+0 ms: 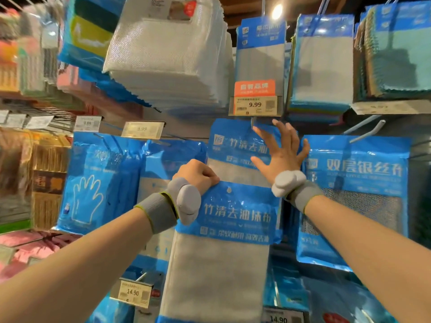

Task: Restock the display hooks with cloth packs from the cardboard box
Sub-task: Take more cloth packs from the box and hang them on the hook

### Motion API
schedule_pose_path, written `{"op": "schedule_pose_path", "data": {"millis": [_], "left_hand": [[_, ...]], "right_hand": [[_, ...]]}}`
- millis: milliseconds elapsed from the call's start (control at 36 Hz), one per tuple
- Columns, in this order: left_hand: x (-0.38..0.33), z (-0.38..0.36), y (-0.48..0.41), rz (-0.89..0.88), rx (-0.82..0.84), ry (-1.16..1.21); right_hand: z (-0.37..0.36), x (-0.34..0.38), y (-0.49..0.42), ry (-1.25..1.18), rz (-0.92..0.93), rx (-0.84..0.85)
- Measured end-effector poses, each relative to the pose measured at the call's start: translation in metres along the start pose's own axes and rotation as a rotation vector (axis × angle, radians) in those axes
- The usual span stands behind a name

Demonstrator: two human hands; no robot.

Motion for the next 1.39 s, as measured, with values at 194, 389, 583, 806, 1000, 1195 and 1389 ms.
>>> {"op": "schedule_pose_path", "data": {"millis": [194, 389, 583, 806, 1000, 1195, 1389], "left_hand": [[0.009, -0.006, -0.009, 0.013, -0.022, -0.068], [0.014, -0.010, -0.020, 0.011, -0.049, -0.105], [0.002, -0.007, -0.027, 0.001, -0.129, -0.097], [-0.031, 0.013, -0.039, -0.065, -0.256, -0.046], [-0.048, 0.037, -0.039, -0.193, -0.434, 0.153], [-0.016, 0.022, -0.038, -0.066, -0.349, 0.506], [-0.013, 0.019, -0.045, -0.046, -0.325, 0.499]], "right_hand": [[-0.067, -0.004, 0.019, 0.274, 0.285, 0.302], [-0.108, -0.021, 0.023, 0.144, 0.214, 0.714], [-0.076, 0.003, 0.019, -0.650, -0.196, 0.848], [-0.034, 0.002, 0.015, -0.509, -0.204, 0.706], [0.012, -0.020, -0.027, -0.624, -0.399, 0.331], [0.043, -0.017, -0.049, -0.597, -0.361, 0.182], [0.044, -0.021, -0.048, -0.573, -0.407, 0.062]]}}
Point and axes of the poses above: each hand's wrist, its own y-axis away from the middle knuckle, its own z-axis out of the back of the hand, x = y × z, the point moved 9 cm from there along -y, towards the middle knuckle, and after that the axes turned 15 degrees about y, right-handed, at the moved point
